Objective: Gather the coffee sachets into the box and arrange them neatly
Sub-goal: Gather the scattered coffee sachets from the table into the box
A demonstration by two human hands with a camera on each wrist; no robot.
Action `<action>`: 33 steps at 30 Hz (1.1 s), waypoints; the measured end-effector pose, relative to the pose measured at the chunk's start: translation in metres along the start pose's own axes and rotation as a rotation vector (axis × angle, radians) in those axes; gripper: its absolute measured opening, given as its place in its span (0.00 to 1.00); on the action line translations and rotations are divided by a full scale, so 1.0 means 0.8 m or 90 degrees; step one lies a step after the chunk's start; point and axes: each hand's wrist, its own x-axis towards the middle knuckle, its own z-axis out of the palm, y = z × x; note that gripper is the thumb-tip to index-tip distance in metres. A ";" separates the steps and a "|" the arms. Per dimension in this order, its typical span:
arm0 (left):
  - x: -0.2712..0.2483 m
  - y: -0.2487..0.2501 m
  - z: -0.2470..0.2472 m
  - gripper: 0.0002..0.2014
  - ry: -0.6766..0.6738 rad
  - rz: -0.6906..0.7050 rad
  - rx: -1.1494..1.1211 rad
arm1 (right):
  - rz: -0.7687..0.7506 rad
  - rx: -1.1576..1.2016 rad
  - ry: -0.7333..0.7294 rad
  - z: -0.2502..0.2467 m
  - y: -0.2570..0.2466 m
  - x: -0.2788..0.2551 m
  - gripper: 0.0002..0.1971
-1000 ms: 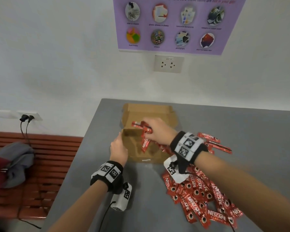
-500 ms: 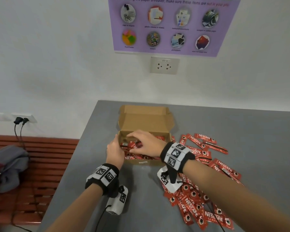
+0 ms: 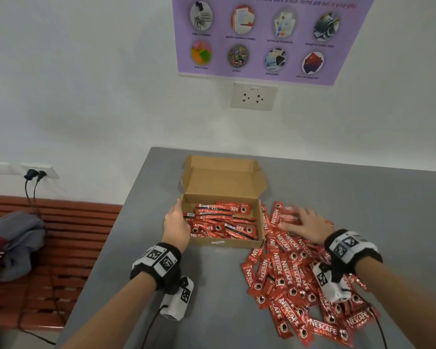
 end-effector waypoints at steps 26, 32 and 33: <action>-0.001 0.007 -0.003 0.21 -0.017 -0.052 -0.019 | -0.260 0.130 0.293 -0.078 -0.096 -0.025 0.06; 0.000 0.008 -0.006 0.20 -0.023 -0.045 -0.012 | -0.420 0.113 0.251 -0.062 -0.198 -0.034 0.06; 0.000 0.009 -0.007 0.19 -0.024 -0.041 -0.011 | -0.426 0.087 0.234 -0.051 -0.208 -0.031 0.08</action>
